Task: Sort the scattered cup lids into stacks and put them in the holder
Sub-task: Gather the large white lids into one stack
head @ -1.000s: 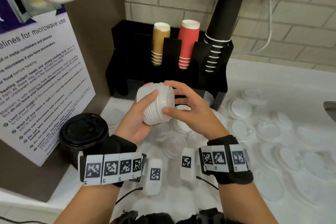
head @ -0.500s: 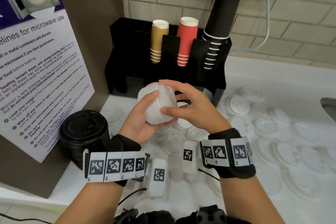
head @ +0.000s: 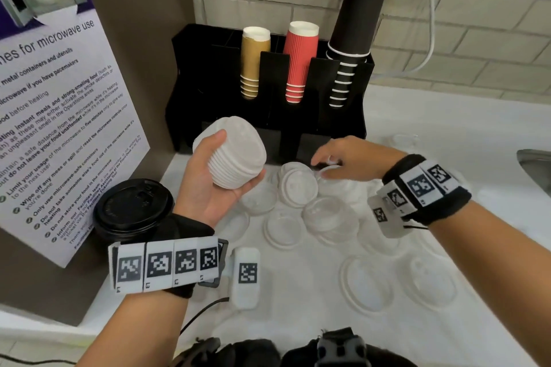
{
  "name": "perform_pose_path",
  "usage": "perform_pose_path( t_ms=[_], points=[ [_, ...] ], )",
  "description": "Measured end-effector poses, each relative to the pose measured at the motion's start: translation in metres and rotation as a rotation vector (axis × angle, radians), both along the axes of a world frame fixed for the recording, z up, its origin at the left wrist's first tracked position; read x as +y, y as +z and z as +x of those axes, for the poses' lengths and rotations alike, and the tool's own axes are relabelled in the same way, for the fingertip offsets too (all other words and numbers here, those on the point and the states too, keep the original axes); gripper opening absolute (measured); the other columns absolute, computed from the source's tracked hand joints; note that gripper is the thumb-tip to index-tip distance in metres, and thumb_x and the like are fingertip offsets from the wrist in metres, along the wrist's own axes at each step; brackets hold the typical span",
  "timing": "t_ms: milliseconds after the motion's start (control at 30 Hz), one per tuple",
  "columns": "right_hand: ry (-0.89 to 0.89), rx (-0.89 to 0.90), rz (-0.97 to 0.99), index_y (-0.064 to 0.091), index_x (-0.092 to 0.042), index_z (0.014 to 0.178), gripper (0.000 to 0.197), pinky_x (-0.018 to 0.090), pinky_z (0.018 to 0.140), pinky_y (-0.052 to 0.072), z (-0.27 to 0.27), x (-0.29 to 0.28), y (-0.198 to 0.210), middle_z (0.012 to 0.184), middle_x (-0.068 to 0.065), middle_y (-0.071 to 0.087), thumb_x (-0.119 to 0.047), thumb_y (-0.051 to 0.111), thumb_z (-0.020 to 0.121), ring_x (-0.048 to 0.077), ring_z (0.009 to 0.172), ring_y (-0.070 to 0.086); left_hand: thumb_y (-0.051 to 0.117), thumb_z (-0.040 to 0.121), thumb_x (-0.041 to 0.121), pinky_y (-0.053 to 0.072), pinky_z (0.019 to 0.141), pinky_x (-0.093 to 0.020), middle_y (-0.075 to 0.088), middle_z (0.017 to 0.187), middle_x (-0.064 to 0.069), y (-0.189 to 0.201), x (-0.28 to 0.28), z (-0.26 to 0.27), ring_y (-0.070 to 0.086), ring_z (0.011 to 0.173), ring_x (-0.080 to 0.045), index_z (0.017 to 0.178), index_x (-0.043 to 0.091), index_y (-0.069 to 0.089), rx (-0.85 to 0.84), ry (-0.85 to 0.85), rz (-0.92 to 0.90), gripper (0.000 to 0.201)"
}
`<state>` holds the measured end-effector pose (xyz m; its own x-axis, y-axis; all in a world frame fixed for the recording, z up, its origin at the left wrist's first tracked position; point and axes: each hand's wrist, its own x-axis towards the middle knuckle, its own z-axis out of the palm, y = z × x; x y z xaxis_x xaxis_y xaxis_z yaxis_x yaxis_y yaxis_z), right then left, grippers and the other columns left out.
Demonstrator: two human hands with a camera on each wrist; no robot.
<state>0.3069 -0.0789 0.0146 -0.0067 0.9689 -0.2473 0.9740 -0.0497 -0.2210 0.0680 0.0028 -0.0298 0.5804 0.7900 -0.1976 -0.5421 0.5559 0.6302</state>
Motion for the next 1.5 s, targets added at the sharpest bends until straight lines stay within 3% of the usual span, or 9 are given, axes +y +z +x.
perform_pose_path(
  t_ms=[133, 367, 533, 633, 800, 1033, 1200, 1300, 1500],
  points=[
    [0.127, -0.122, -0.128, 0.059, -0.022, 0.125, 0.039, 0.029, 0.095, 0.043, -0.018, -0.009, -0.02, 0.123, 0.0, 0.056, -0.032, 0.066, 0.088, 0.017, 0.112, 0.052, 0.075, 0.065, 0.035, 0.056, 0.071, -0.043, 0.068, 0.112, -0.008, 0.001, 0.002, -0.002, 0.072, 0.091, -0.026, 0.12, 0.021, 0.061, -0.027, 0.002, 0.005, 0.059],
    [-0.044, -0.2, -0.218, 0.047, -0.02, 0.116, 0.071, 0.026, 0.069, 0.04, -0.019, -0.017, -0.043, 0.105, -0.001, 0.054, -0.065, 0.073, 0.067, 0.018, 0.092, 0.053, 0.069, 0.072, 0.036, 0.057, 0.069, -0.043, 0.068, 0.111, -0.008, 0.003, 0.005, -0.003, 0.073, 0.088, -0.025, 0.122, 0.02, 0.06, -0.03, 0.001, 0.017, 0.053],
    [-0.062, -0.104, -0.194, 0.04, -0.019, 0.115, 0.067, 0.028, 0.066, 0.041, -0.018, -0.021, -0.057, 0.102, 0.0, 0.05, -0.051, 0.078, 0.07, 0.017, 0.085, 0.05, 0.07, 0.07, 0.037, 0.057, 0.072, -0.044, 0.065, 0.12, -0.009, 0.003, 0.004, -0.002, 0.072, 0.093, -0.025, 0.13, 0.021, 0.056, 0.012, 0.001, 0.02, 0.063],
    [-0.082, -0.022, -0.167, 0.036, -0.026, 0.117, 0.072, 0.036, 0.081, 0.05, -0.01, -0.024, -0.048, 0.111, 0.0, 0.049, -0.041, 0.083, 0.065, 0.021, 0.098, 0.051, 0.07, 0.07, 0.037, 0.057, 0.073, -0.044, 0.065, 0.12, -0.009, 0.002, 0.002, 0.0, 0.071, 0.095, -0.025, 0.13, 0.021, 0.056, 0.025, -0.004, 0.016, 0.064],
    [-0.11, 0.098, -0.082, 0.04, -0.03, 0.12, 0.072, 0.038, 0.092, 0.047, 0.008, -0.03, -0.028, 0.119, 0.0, 0.045, -0.027, 0.084, 0.064, 0.02, 0.112, 0.045, 0.069, 0.074, 0.038, 0.057, 0.077, -0.044, 0.063, 0.124, -0.009, 0.001, 0.001, 0.002, 0.066, 0.104, -0.027, 0.135, 0.021, 0.053, 0.025, -0.006, 0.028, 0.065],
    [-0.129, -0.455, -0.112, 0.035, -0.031, 0.137, 0.08, 0.039, 0.094, 0.038, 0.019, -0.029, -0.025, 0.131, 0.004, 0.038, -0.043, 0.077, 0.07, 0.027, 0.116, 0.039, 0.069, 0.073, 0.038, 0.057, 0.073, -0.044, 0.061, 0.126, -0.009, 0.002, 0.003, 0.001, 0.064, 0.106, -0.028, 0.138, 0.021, 0.05, 0.017, 0.013, 0.021, 0.07],
    [-0.141, -0.115, -0.03, 0.035, -0.024, 0.135, 0.08, 0.044, 0.095, 0.045, -0.013, 0.001, -0.041, 0.124, 0.006, 0.045, -0.06, 0.07, 0.073, 0.028, 0.116, 0.045, 0.071, 0.072, 0.037, 0.058, 0.073, -0.045, 0.064, 0.121, -0.009, 0.001, 0.004, 0.0, 0.067, 0.101, -0.028, 0.131, 0.019, 0.056, -0.008, 0.023, 0.019, 0.063],
    [-0.192, -0.178, -0.064, 0.027, -0.019, 0.139, 0.087, 0.041, 0.087, 0.046, -0.034, 0.023, -0.058, 0.12, 0.012, 0.051, -0.068, 0.062, 0.075, 0.031, 0.11, 0.052, 0.071, 0.074, 0.037, 0.058, 0.075, -0.045, 0.07, 0.112, -0.008, 0.001, 0.003, 0.001, 0.071, 0.094, -0.026, 0.123, 0.02, 0.06, -0.01, 0.013, 0.032, 0.054],
    [-0.221, -0.043, -0.077, 0.03, -0.02, 0.129, 0.071, 0.039, 0.08, 0.051, -0.036, 0.032, -0.058, 0.114, 0.01, 0.046, -0.049, 0.069, 0.077, 0.028, 0.093, 0.054, 0.072, 0.07, 0.036, 0.057, 0.073, -0.044, 0.071, 0.111, -0.007, 0.002, 0.001, 0.0, 0.072, 0.094, -0.025, 0.125, 0.021, 0.059, 0.002, 0.012, 0.032, 0.058]
  ],
)
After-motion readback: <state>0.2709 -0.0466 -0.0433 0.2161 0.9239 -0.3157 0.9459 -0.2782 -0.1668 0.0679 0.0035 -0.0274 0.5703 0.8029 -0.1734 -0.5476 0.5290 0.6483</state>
